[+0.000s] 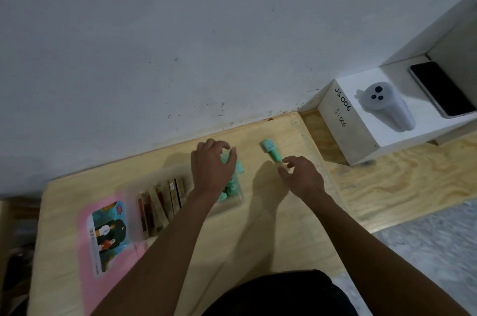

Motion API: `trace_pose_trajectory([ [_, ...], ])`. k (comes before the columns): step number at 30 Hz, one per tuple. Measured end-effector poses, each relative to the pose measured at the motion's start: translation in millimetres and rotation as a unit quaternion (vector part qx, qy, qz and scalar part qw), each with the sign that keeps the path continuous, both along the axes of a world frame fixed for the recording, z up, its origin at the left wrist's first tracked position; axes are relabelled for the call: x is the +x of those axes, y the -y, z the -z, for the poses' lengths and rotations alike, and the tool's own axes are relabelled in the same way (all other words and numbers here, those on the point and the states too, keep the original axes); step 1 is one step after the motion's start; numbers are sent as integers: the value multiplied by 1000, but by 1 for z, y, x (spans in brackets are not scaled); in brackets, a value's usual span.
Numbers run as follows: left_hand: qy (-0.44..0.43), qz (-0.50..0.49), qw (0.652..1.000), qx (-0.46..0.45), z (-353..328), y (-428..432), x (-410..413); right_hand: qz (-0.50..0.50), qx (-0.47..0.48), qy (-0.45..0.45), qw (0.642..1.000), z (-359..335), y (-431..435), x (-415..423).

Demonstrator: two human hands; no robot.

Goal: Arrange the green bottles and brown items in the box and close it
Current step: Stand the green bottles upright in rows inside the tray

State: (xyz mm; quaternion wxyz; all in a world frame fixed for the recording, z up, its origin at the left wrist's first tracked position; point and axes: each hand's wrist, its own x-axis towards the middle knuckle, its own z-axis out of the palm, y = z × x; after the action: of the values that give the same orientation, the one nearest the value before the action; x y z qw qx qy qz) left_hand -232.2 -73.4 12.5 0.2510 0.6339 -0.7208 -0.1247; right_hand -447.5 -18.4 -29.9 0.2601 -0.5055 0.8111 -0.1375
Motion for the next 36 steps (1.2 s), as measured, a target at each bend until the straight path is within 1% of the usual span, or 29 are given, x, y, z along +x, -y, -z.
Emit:
trace_pose_trajectory([
  [2,95,14,993,73,-1,27,-7,1,11,5,1000,4,7,-3],
  [3,150,23,981,125,-2,40,-11,4,18,10,1000,6,12,-4],
  [5,251,39,941,224,-4,64,-17,13,32,19,999,11,21,-5],
  [7,307,43,901,305,-3,80,-24,12,39,12,999,15,29,-6],
  [9,338,39,870,357,2,88,-30,11,44,1,999,19,35,-7],
  [13,378,53,835,396,14,90,-45,-5,60,-18,998,25,42,-7],
  [16,409,68,822,391,20,85,-54,-15,72,-44,996,27,46,-5],
  [18,414,71,823,383,25,81,-56,-14,77,-49,996,27,49,-3],
  [20,394,64,835,379,29,77,-58,-5,83,-40,996,26,50,-3],
  [23,351,54,865,354,27,74,-63,30,84,-7,996,23,50,-3],
  [25,325,55,886,327,22,71,-66,67,68,26,995,21,47,-4],
  [27,285,60,913,285,18,68,-66,106,37,70,991,18,44,-6],
  [28,253,57,928,266,17,67,-65,120,18,88,989,17,41,-7],
  [30,158,36,957,239,12,65,-59,135,-24,117,984,13,37,-8],
  [32,53,16,974,219,7,61,-51,136,-67,152,977,6,33,-6],
  [34,-57,12,975,214,-1,55,-40,123,-101,191,969,-6,30,-2],
  [36,-162,8,962,218,-11,47,-27,103,-129,210,964,-21,25,3],
])
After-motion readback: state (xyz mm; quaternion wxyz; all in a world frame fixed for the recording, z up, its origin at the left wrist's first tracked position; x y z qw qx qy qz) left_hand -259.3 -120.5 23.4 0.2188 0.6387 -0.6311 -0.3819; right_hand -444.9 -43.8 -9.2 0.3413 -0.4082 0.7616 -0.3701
